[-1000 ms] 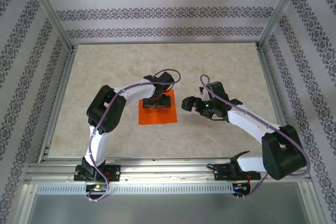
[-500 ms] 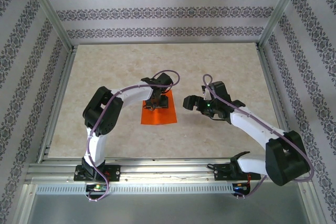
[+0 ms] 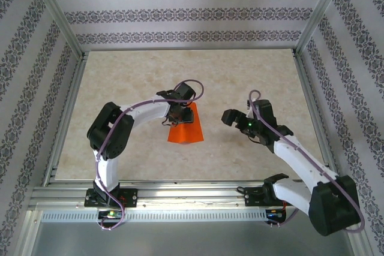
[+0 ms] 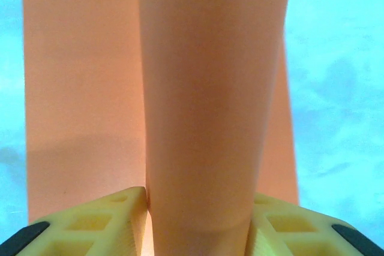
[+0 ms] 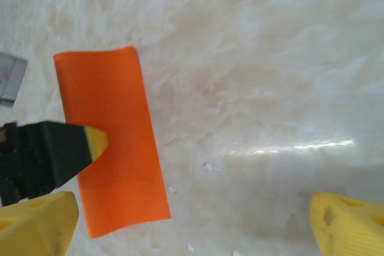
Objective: Fold a paper plane with a square sheet of paper (pick it up from the middle)
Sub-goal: First fold the square sheet of paper in half at the center of the table.
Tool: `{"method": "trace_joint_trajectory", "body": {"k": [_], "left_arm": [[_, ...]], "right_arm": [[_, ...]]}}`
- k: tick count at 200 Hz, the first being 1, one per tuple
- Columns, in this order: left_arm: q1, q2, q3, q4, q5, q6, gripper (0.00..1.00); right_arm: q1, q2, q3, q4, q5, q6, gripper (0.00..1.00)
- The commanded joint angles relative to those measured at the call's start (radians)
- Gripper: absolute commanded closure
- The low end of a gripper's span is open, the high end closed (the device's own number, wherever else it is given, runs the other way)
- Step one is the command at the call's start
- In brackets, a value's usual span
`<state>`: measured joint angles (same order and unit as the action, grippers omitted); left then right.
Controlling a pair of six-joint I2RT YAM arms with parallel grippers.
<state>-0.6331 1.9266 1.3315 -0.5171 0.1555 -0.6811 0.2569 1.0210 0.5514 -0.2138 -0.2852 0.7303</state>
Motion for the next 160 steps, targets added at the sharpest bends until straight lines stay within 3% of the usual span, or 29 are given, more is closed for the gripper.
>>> {"method": "trace_joint_trajectory", "body": {"k": [1, 46, 105, 122, 160], "left_arm": [[-0.001, -0.051, -0.002, 0.075, 0.095, 0.010, 0.57], [0.000, -0.091, -0.011, 0.239, 0.311, -0.088, 0.57], [0.009, -0.082, -0.173, 0.771, 0.562, -0.371, 0.55], [0.011, -0.063, -0.177, 0.720, 0.548, -0.337, 0.54], [0.012, -0.057, -0.182, 0.506, 0.406, -0.208, 0.52]], "right_arm": [[-0.070, -0.063, -0.041, 0.003, 0.012, 0.034, 0.02], [-0.176, -0.096, -0.074, 0.025, -0.114, 0.046, 0.02], [-0.200, -0.057, -0.066, 0.208, -0.339, 0.096, 0.02], [-0.200, -0.044, -0.054, 0.231, -0.385, 0.096, 0.02], [-0.182, -0.001, -0.039, 0.250, -0.442, 0.086, 0.04]]}}
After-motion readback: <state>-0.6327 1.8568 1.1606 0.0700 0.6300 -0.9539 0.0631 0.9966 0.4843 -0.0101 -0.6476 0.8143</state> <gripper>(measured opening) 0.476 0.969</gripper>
